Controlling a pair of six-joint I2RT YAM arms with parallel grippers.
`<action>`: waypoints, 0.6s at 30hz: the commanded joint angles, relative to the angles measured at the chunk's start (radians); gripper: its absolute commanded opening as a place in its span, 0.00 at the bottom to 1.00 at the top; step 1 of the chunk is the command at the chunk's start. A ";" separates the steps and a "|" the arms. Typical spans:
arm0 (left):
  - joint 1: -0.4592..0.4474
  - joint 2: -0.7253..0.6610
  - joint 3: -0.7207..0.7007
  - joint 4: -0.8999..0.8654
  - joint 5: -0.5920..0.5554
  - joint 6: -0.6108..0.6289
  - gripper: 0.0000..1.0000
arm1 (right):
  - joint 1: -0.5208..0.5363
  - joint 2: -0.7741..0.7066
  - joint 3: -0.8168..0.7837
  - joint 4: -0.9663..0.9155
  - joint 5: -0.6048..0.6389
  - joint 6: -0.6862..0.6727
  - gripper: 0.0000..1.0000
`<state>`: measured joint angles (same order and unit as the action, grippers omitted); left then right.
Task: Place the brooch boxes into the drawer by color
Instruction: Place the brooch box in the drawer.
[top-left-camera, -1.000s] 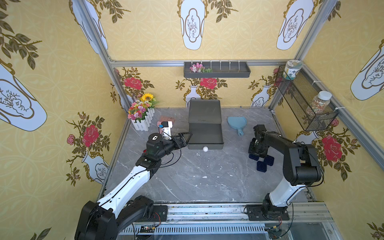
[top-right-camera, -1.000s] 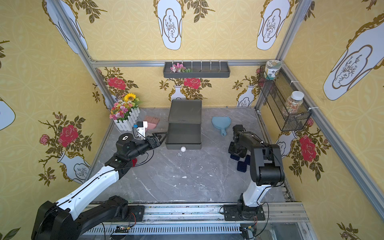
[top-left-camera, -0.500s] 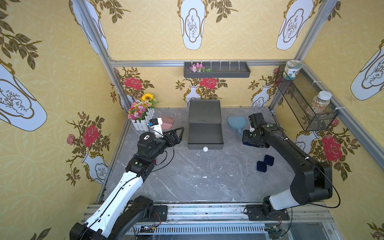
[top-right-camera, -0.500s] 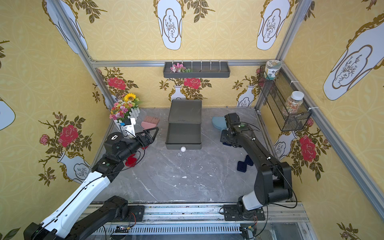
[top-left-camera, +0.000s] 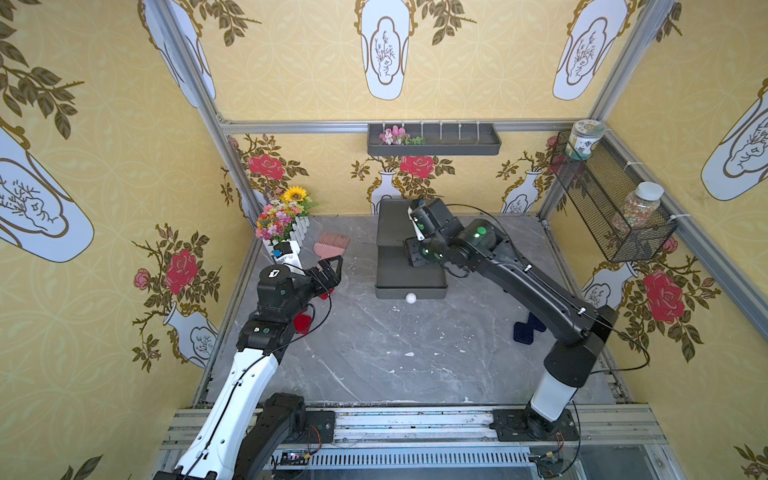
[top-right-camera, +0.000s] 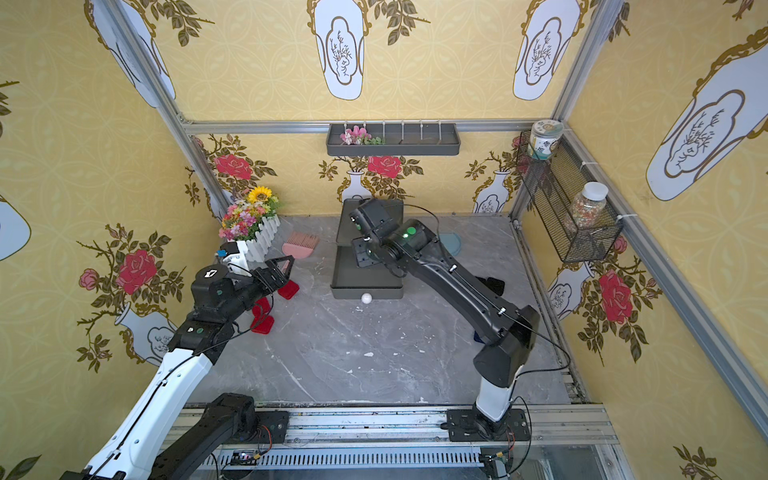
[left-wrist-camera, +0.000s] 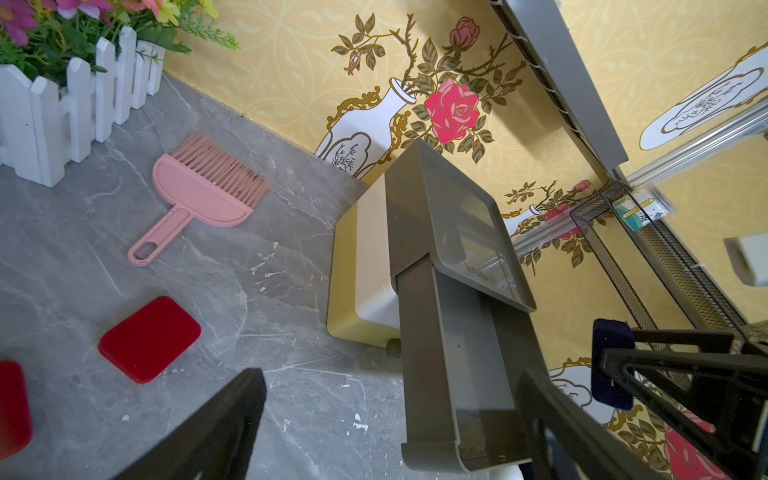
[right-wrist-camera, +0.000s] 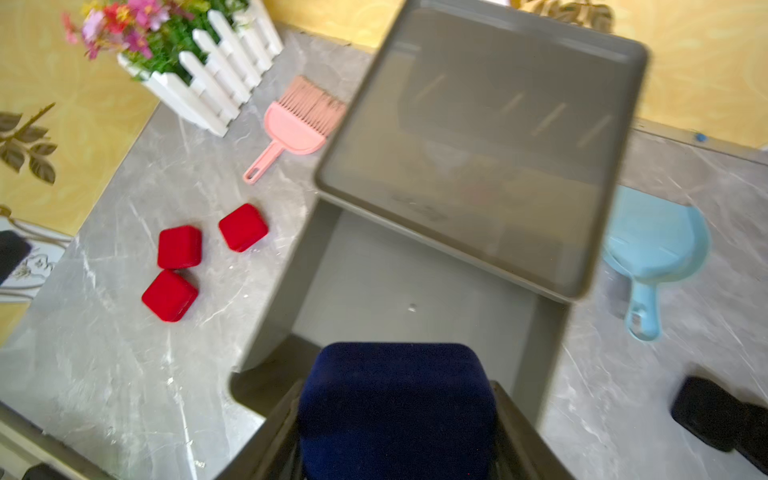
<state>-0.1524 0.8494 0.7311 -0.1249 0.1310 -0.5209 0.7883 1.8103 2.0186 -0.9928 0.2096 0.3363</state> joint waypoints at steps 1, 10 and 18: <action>0.001 -0.001 -0.012 -0.012 0.025 0.010 1.00 | 0.032 0.089 0.077 -0.067 0.016 -0.001 0.41; 0.001 0.003 -0.026 -0.018 0.037 0.012 1.00 | 0.043 0.241 0.170 -0.063 -0.012 0.044 0.41; 0.002 0.027 -0.028 -0.004 0.055 0.008 1.00 | 0.028 0.315 0.219 -0.057 -0.015 0.054 0.42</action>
<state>-0.1513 0.8711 0.7101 -0.1432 0.1673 -0.5220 0.8230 2.1086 2.2192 -1.0695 0.1963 0.3752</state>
